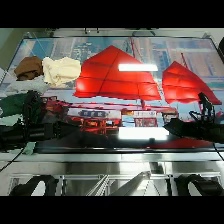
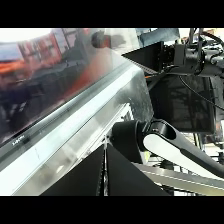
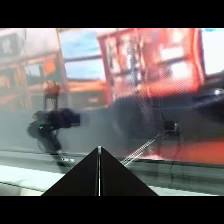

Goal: Fold the shirts.

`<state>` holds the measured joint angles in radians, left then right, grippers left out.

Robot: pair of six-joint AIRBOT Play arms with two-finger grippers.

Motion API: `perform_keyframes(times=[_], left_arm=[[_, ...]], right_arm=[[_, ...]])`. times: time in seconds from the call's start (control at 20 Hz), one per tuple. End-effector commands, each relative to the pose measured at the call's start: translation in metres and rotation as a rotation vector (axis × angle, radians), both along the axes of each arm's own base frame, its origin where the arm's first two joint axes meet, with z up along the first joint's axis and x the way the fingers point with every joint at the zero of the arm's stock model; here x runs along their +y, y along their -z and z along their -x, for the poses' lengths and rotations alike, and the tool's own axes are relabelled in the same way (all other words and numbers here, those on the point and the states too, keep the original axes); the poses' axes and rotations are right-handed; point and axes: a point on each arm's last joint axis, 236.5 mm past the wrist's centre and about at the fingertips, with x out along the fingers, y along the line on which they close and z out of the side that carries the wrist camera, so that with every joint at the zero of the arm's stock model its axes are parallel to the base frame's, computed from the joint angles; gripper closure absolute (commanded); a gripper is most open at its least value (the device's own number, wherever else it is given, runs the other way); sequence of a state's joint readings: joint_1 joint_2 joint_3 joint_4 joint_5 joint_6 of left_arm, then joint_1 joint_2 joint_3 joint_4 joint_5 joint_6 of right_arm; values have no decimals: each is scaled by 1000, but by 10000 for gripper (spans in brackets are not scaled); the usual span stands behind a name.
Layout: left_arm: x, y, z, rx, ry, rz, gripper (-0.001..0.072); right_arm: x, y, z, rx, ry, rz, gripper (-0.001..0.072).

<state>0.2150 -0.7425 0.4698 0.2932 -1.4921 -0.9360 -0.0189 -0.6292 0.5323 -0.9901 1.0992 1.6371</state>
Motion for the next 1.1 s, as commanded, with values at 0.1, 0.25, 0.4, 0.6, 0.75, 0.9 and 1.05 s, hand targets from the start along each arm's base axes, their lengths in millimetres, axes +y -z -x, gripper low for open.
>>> perform_keyframes(times=[0.1, 0.25, 0.4, 0.6, 0.75, 0.9, 1.05], left_arm=[[0, 1, 1, 3, 0, 1, 691], [0, 1, 1, 3, 0, 0, 691], [0, 1, 1, 3, 0, 1, 691], [0, 1, 1, 3, 0, 0, 691], [0, 1, 1, 3, 0, 0, 691], [0, 1, 0, 2, -3, 0, 691], [7, 4, -21, -21, -93, -23, 692]], right_arm=[[0, 1, 1, 4, -1, -1, 692], [0, 1, 1, 4, -1, -1, 692], [0, 1, 1, 4, -1, -1, 692], [0, 1, 1, 4, -1, -1, 692], [0, 1, 1, 4, -1, -1, 692], [0, 1, 0, -1, 2, 0, 692], [-1, 0, -4, -14, 11, 1, 692]])
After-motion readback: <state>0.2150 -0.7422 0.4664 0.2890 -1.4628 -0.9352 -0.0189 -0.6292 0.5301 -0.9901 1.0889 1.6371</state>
